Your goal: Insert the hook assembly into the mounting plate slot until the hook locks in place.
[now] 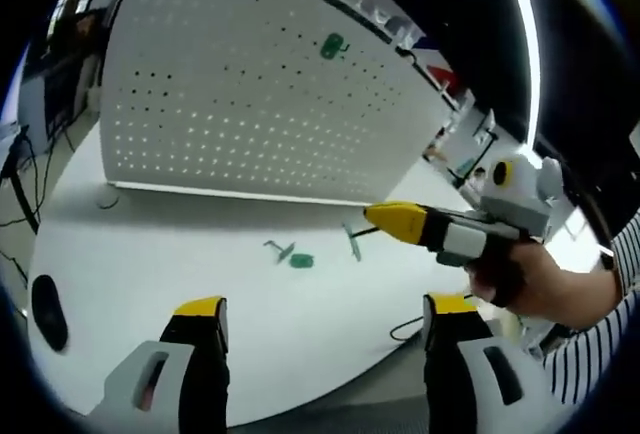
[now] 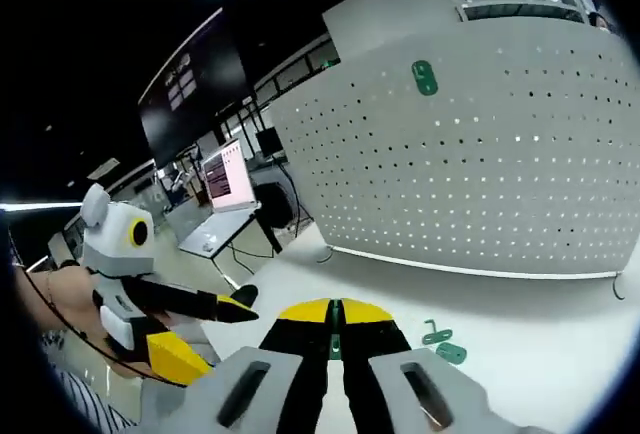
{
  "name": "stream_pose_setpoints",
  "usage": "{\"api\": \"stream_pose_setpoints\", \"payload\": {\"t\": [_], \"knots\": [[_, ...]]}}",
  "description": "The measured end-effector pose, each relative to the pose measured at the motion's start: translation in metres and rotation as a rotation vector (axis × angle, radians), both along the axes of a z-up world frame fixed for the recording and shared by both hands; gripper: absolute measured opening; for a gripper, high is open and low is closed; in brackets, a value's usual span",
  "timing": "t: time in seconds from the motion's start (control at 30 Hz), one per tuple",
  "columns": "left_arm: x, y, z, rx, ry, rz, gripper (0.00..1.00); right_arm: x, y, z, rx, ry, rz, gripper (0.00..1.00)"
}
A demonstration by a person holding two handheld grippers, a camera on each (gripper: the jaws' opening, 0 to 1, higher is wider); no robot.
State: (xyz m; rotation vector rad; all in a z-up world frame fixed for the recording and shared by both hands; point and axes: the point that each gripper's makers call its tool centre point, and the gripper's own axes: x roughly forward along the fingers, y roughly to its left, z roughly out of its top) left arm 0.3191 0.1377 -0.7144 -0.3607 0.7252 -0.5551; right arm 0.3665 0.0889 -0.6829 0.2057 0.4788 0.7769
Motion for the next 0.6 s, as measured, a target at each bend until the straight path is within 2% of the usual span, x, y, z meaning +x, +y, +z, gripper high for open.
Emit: {"api": "stream_pose_setpoints", "payload": {"t": [0.13, 0.33, 0.37, 0.4, 0.47, 0.6], "knots": [[0.003, -0.004, 0.002, -0.007, -0.007, -0.007, 0.78, -0.008, 0.011, 0.011, 0.060, 0.007, 0.005, 0.00], [0.005, -0.010, 0.007, -0.040, -0.008, -0.015, 0.69, -0.015, 0.023, 0.022, 0.105, 0.012, 0.016, 0.00], [0.005, -0.011, 0.007, -0.059, 0.000, -0.008, 0.66, -0.015, 0.024, 0.023, 0.109, 0.009, 0.016, 0.00], [0.006, -0.014, 0.010, -0.111, 0.014, 0.013, 0.64, -0.016, 0.026, 0.025, 0.114, 0.008, 0.019, 0.00], [0.009, -0.015, 0.014, -0.171, 0.019, 0.035, 0.59, -0.017, 0.028, 0.026, 0.121, 0.010, 0.021, 0.00], [0.011, -0.013, 0.015, -0.179, 0.023, 0.057, 0.53, -0.019, 0.033, 0.030, 0.134, 0.011, 0.024, 0.00]]}}
